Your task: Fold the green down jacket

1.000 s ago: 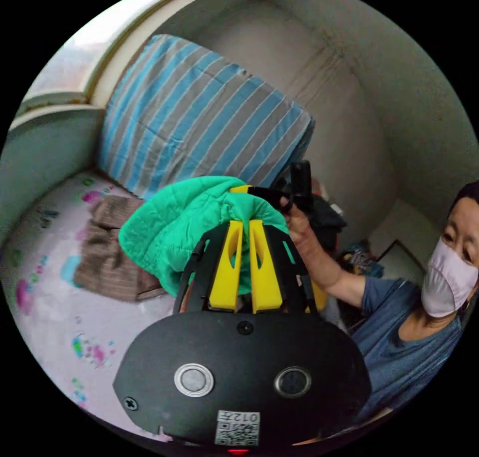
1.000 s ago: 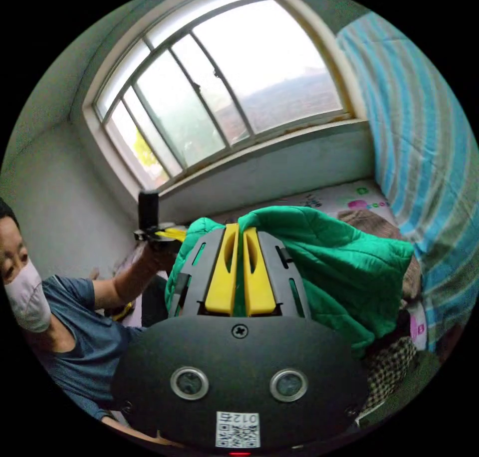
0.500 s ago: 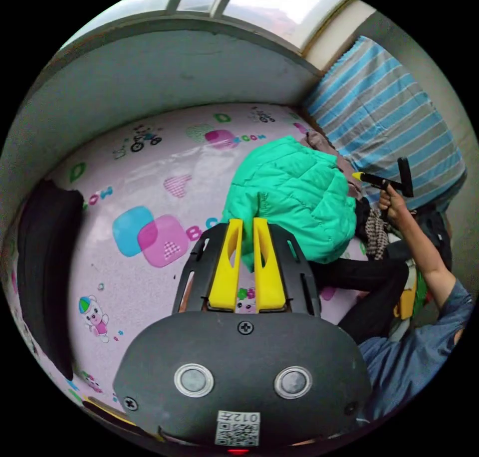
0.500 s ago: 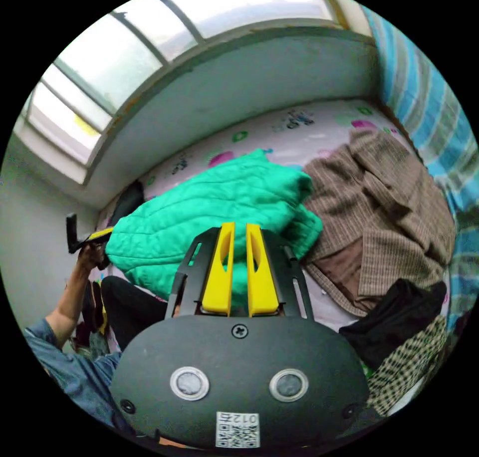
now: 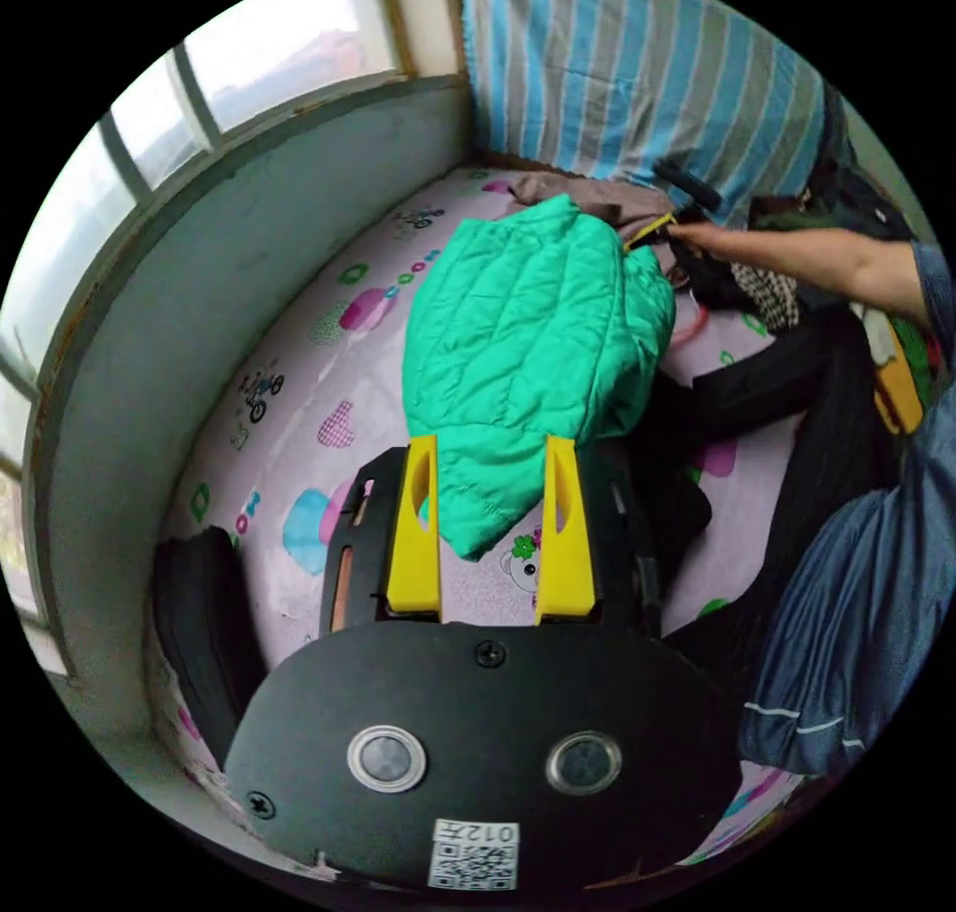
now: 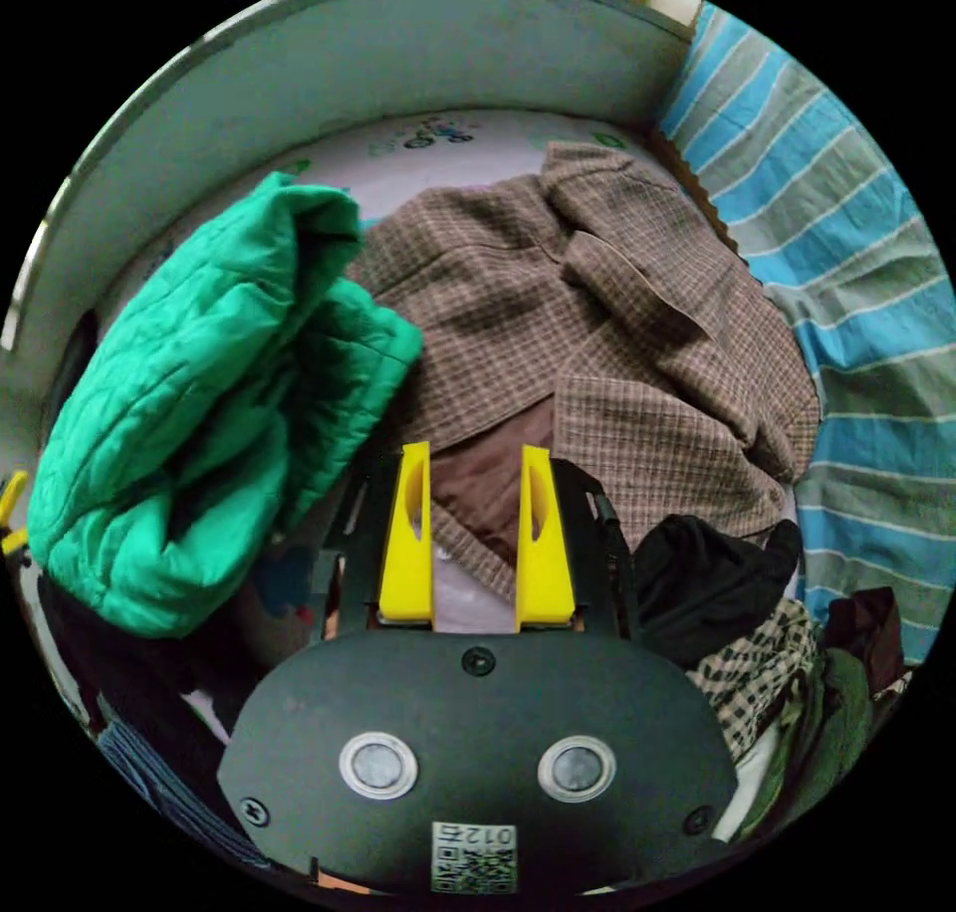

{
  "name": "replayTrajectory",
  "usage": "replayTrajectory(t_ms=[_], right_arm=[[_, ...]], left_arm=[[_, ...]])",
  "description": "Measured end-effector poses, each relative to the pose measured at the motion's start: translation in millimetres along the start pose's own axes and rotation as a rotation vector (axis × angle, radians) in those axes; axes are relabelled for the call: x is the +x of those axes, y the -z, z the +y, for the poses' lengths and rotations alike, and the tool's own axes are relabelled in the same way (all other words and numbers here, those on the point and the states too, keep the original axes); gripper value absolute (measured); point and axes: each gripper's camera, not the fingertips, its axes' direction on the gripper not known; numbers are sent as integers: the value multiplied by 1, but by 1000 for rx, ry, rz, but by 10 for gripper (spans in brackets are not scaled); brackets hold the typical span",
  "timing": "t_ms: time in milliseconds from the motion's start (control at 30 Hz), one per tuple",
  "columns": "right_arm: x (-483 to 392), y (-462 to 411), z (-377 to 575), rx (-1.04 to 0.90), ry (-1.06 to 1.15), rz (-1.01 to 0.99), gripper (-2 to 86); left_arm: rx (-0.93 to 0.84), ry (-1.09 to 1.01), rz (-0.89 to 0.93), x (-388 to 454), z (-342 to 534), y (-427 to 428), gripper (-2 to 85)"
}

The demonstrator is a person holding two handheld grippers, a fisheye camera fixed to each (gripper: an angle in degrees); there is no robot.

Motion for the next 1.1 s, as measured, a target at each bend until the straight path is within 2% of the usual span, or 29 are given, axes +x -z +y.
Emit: replayTrajectory(t_ms=[133, 333, 400, 433, 500, 567, 733, 800, 867, 933, 1033, 1100], right_arm=[[2, -5, -56, 73, -53, -103, 134], [-26, -39, -144, 40, -49, -137, 144], [-37, -64, -160, -66, -29, -42, 104], [-41, -64, -161, -50, 7, -11, 90], [-57, -68, -161, -98, 159, 181, 35], [-58, -71, -154, -136, 244, 282, 27], [13, -78, -111, -332, 185, 426, 20], [52, -77, -71, -415, 198, 549, 25], [80, -70, -45, -447, 133, 564, 30], [101, -56, -27, -423, 44, 518, 36], [98, -23, -9, -269, 10, 446, 48], [68, 12, 6, -48, 94, 345, 50]], left_arm=[[-91, 44, 28, 9, 3, -14, 161], [-19, 176, 47, 16, 30, 29, 165], [-55, 175, 22, 27, 36, 28, 164], [-84, 171, 3, 35, 37, 23, 162], [-105, 154, -23, 46, 37, 15, 158], [-109, 132, -50, 56, 34, 7, 150], [-108, 127, -48, 68, 26, -15, 101], [-104, 133, -52, 71, 27, -17, 80], [-90, 150, -35, 70, 31, -16, 54], [-67, 179, -21, 68, 36, -9, 39], [-24, 212, 4, 65, 47, 4, 22], [-13, 217, 10, 65, 53, 9, 16]])
